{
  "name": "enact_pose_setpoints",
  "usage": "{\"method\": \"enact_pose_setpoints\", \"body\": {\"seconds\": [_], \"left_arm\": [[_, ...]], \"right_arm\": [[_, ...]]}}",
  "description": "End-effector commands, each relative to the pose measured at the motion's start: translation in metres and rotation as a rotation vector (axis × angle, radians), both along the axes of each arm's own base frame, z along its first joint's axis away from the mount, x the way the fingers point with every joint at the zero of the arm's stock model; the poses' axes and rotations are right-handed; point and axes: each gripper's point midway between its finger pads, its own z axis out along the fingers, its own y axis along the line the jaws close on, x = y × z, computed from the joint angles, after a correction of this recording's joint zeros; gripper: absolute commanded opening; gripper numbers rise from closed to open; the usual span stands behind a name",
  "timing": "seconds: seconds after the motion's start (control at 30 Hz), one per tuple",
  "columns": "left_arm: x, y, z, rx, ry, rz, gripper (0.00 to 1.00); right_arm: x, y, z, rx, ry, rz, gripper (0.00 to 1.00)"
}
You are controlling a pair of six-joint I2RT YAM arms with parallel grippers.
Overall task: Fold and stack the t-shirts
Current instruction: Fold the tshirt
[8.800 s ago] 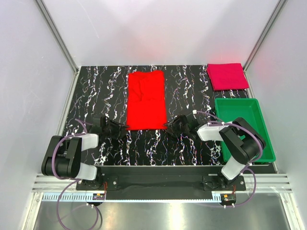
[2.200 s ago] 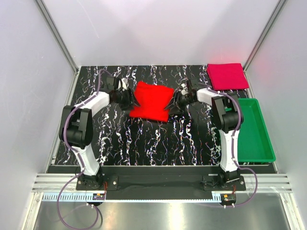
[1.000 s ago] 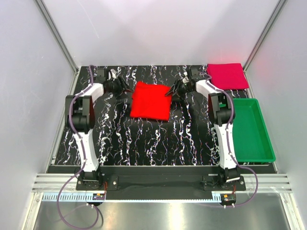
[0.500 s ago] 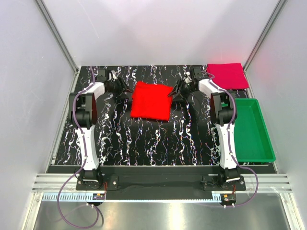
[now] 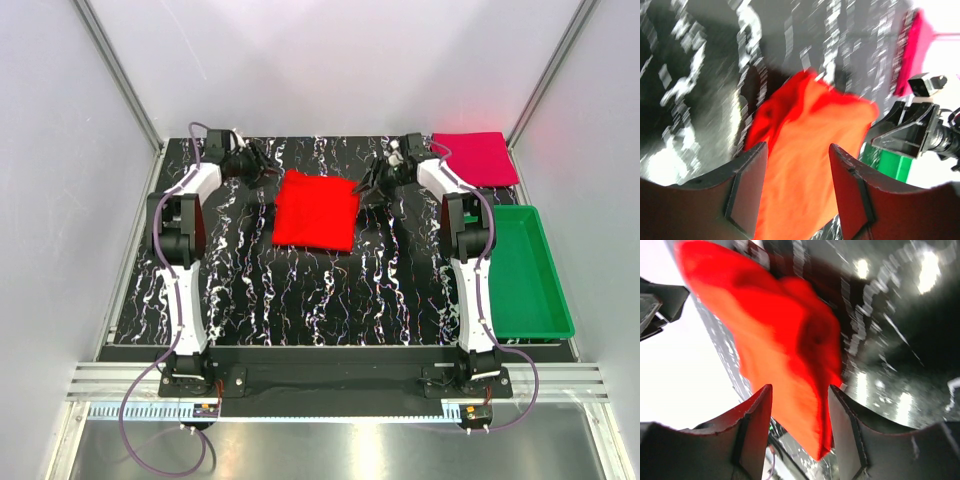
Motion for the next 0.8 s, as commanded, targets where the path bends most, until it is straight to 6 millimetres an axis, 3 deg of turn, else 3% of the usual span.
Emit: {"method": "enact_pose_setpoints", "body": {"seconds": [0.0, 0.13, 0.3, 0.77], "left_arm": [[0.034, -0.014, 0.029, -0.059, -0.121, 0.014, 0.56], [0.042, -0.021, 0.018, -0.084, -0.105, 0.033, 0.55], [0.044, -0.035, 0.01, -0.096, -0.089, 0.03, 0.53], [0.043, -0.035, -0.001, 0.001, -0.077, 0.026, 0.54]], "right_arm": [[0.028, 0.0, 0.031, 0.012, -0.118, -0.009, 0.54], [0.046, 0.001, 0.045, 0.026, -0.155, -0.039, 0.53], [0.058, 0.001, 0.044, 0.043, -0.154, -0.058, 0.53], [0.055, -0.005, 0.024, 0.009, -0.126, -0.058, 0.53]]}}
